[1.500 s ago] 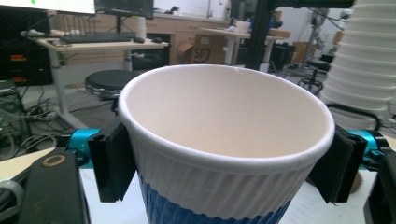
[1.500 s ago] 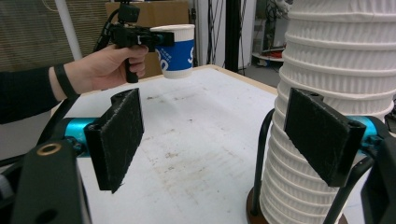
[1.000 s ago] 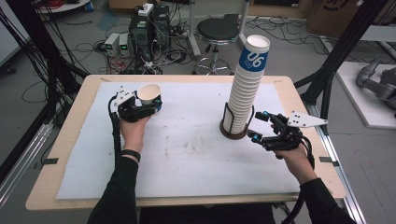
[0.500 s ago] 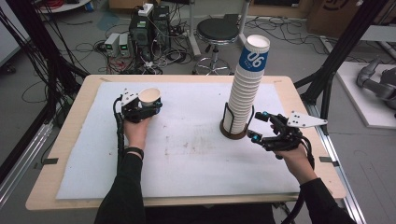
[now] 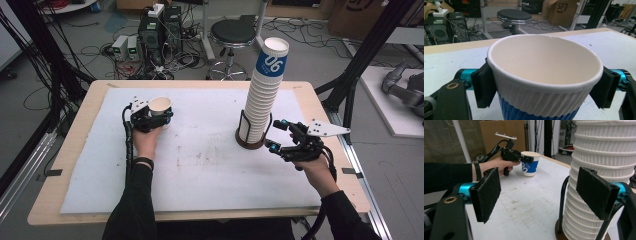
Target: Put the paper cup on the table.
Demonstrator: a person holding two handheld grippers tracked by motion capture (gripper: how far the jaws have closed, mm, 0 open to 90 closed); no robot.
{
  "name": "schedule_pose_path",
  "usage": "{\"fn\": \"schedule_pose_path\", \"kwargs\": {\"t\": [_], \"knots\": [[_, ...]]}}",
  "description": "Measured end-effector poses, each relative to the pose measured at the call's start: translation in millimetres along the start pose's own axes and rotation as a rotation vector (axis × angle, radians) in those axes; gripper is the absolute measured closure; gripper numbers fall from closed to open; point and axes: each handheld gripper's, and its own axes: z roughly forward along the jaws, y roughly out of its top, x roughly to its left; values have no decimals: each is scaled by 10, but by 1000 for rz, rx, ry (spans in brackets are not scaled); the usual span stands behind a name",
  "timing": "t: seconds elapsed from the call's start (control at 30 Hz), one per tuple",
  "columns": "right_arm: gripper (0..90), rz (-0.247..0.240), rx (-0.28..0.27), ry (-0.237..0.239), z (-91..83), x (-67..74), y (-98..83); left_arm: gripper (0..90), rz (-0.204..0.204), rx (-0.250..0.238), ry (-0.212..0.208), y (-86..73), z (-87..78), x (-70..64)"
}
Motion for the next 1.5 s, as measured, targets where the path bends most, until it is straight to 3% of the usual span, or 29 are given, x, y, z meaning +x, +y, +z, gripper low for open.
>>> {"fn": "schedule_pose_path", "kwargs": {"t": [0.27, 0.63, 0.97, 1.3, 1.5], "knots": [[206, 2, 4, -7, 1, -3, -3, 182, 3, 24, -8, 1, -4, -7], [206, 8, -7, -5, -15, -14, 2, 179, 66, 109, 15, 56, -57, -83], [206, 5, -9, -5, -4, -22, 5, 170, 58, 110, 6, 20, -107, -67], [206, 4, -13, 1, 4, -21, 8, 17, 48, 164, 19, -2, -116, -99], [206, 5, -14, 3, -3, -19, 9, 17, 35, 204, 21, -14, -268, -73]]}}
